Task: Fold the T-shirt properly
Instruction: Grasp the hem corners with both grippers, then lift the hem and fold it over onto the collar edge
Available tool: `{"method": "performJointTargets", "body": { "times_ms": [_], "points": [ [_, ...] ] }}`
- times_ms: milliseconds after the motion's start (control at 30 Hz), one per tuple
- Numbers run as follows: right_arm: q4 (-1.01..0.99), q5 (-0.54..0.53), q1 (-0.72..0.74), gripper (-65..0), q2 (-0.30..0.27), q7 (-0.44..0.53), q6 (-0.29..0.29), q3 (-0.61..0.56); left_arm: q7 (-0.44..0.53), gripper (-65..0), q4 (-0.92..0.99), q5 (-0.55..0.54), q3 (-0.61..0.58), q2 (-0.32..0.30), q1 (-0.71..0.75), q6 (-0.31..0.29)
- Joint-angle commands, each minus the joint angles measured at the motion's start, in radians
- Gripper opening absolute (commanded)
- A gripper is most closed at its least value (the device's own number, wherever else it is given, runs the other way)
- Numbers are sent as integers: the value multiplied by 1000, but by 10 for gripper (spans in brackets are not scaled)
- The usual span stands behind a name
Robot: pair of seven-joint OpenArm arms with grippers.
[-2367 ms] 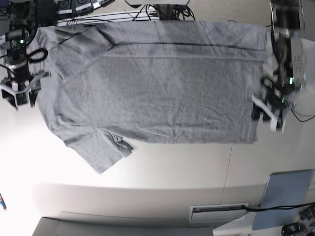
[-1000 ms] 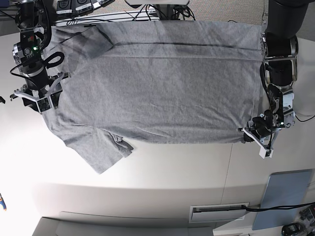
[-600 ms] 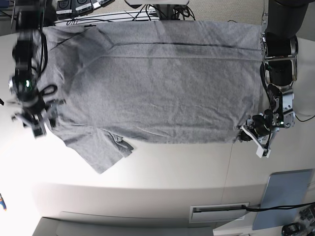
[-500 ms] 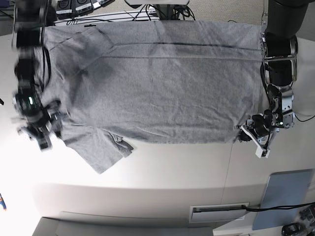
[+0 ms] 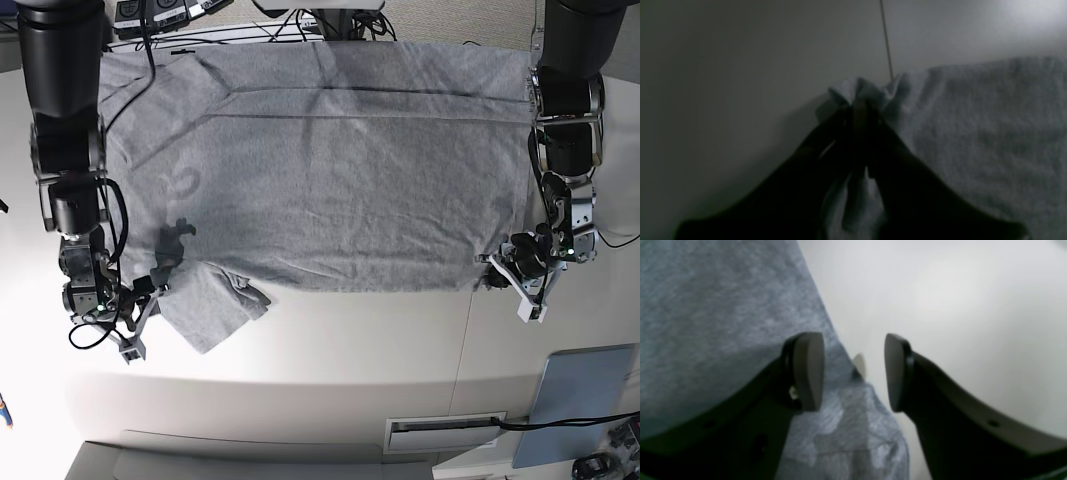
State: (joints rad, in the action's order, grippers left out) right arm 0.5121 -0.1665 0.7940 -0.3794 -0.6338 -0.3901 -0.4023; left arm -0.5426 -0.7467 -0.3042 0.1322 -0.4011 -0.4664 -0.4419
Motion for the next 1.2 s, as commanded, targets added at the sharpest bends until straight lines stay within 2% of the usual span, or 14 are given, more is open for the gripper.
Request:
{"method": "performJointTargets", "body": {
  "times_ms": [0, 100, 167, 267, 333, 467, 700, 800, 933, 1067, 1167],
  "points": [
    [-22, 15, 46, -359, -5, 24, 8, 3, -26, -650, -5, 17, 0, -10, -15, 8],
    [-99, 32, 49, -360, 13, 43, -5, 3, -26, -650, -5, 17, 0, -9, -15, 7],
    [-115, 32, 42, -360, 19, 42, -30, 3, -26, -650, -5, 17, 0, -10, -15, 6],
    [-115, 32, 34, -368, 19, 31, -36, 3, -26, -650, -5, 17, 0, -10, -15, 7],
    [-115, 32, 34, -430, 19, 12, -35, 3, -25, -650, -5, 17, 0, -10, -15, 6],
    [-115, 33, 34, -646, 19, -40, -36, 3, -9, -650, -5, 16, 0, -9, -15, 6],
    [-78, 32, 34, -650, 15, -26, -32, 3, 14, -650, -33, 13, 0, -15, -15, 24],
    [-16, 31, 33, -650, 3, -47, -32, 3, -34, -650, -79, 13, 2, -19, -15, 57],
    [94, -4, -3, -650, -37, -103, -14, 3, -119, -650, -146, 7, 2, -29, 10, 56],
    [323, -100, -109, -650, -116, -122, 26, 3, -106, -650, -246, -125, 2, -72, 84, 56],
    [519, -51, -200, -650, -156, -191, 65, 16, -113, -650, -340, -201, 2, -105, 145, 66]
  ]
}}
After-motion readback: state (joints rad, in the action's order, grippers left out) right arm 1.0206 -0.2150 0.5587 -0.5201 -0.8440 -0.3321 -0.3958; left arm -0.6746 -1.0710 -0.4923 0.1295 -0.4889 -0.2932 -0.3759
